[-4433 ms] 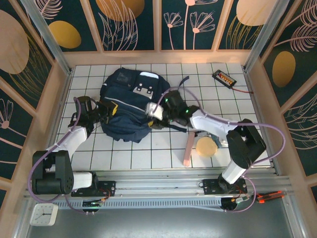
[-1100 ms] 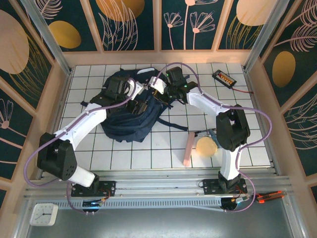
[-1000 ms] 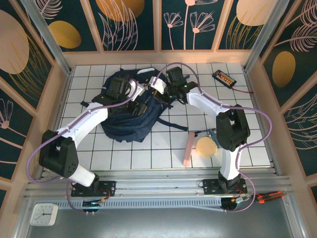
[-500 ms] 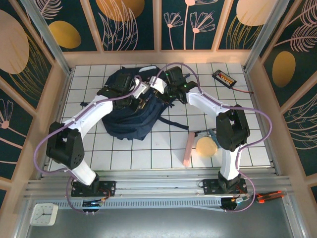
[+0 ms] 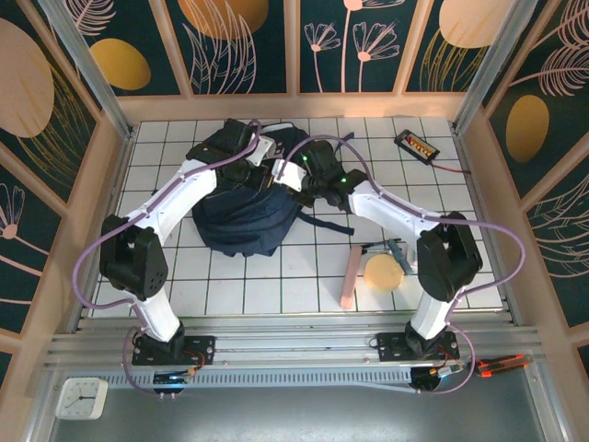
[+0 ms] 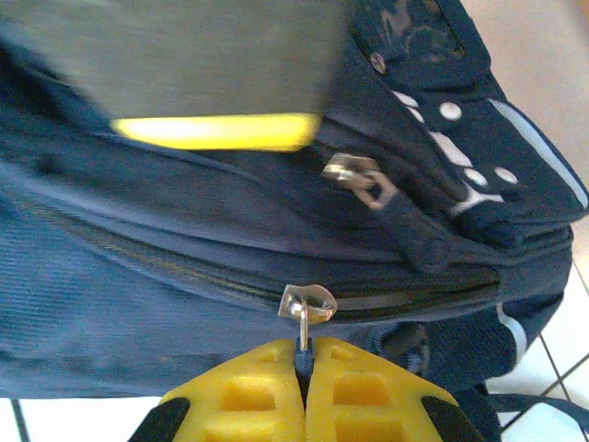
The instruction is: Pack the student bag
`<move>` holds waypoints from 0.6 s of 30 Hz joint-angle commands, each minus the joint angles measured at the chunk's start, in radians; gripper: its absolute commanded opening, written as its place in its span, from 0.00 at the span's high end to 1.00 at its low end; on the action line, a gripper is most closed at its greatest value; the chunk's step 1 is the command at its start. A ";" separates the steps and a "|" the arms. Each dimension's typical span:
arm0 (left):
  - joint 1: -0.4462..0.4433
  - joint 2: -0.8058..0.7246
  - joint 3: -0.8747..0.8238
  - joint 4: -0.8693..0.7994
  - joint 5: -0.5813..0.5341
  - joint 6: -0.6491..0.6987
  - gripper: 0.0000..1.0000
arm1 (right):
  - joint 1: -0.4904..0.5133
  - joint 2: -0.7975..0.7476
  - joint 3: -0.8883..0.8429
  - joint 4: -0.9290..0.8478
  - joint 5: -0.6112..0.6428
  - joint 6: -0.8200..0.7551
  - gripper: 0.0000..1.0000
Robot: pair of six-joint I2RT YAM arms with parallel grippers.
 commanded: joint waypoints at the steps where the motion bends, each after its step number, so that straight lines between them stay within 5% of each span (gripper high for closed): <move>1: 0.012 0.026 0.061 0.042 -0.040 -0.082 1.00 | 0.037 -0.098 -0.046 0.120 -0.056 0.052 1.00; 11: 0.014 0.084 0.149 0.105 0.040 -0.365 1.00 | 0.191 -0.179 -0.286 0.448 0.159 0.263 1.00; 18: 0.012 0.255 0.472 -0.019 0.044 -0.428 1.00 | 0.373 -0.063 -0.203 0.366 0.311 0.209 1.00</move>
